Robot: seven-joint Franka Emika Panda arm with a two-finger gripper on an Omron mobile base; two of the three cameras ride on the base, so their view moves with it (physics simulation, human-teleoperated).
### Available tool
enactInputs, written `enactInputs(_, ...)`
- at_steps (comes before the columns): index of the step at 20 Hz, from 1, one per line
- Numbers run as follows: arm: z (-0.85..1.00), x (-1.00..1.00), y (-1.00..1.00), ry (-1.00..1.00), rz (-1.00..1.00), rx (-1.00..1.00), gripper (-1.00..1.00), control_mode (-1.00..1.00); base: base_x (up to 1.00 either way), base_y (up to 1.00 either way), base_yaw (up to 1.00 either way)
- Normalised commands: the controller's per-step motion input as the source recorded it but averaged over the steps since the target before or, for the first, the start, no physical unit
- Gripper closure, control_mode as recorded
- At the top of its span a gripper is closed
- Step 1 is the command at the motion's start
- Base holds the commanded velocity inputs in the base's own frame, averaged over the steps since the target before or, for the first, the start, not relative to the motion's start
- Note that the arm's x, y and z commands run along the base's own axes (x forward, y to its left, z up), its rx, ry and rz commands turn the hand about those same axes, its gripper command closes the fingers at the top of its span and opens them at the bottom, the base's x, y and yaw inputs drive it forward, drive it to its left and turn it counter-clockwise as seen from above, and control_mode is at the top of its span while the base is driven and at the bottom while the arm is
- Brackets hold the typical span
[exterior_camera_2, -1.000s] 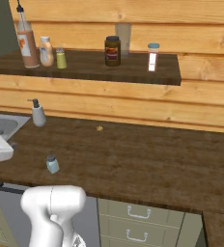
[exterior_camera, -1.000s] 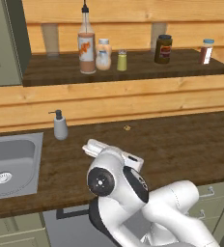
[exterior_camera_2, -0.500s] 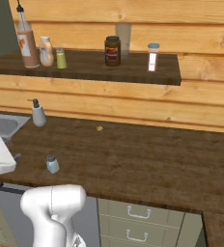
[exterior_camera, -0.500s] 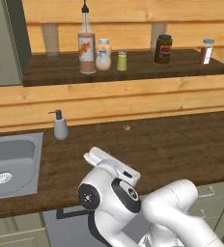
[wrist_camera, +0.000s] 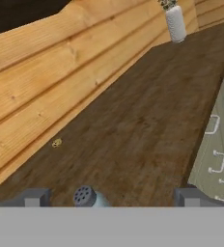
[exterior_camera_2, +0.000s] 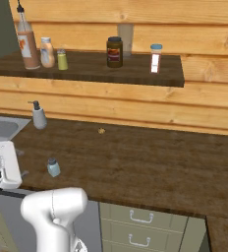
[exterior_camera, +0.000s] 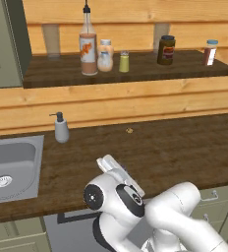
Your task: Put the shaker and condiment bottle from the counter next to their counterparts in the cabinet.
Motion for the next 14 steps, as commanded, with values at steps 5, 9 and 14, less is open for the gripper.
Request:
enactInputs(5,-0.27,-0.01,-0.02,0.0,-0.05,0.05,-1.0,-1.0,0.0,0.0,0.0)
enactInputs(9,-0.03,0.05,0.0,0.0,0.0,0.0,-1.0,-1.0,0.0,0.0,0.0)
enactInputs(14,-0.07,0.31,0.0,0.0,0.0,0.0,-1.0,-1.0,0.0,0.0,0.0)
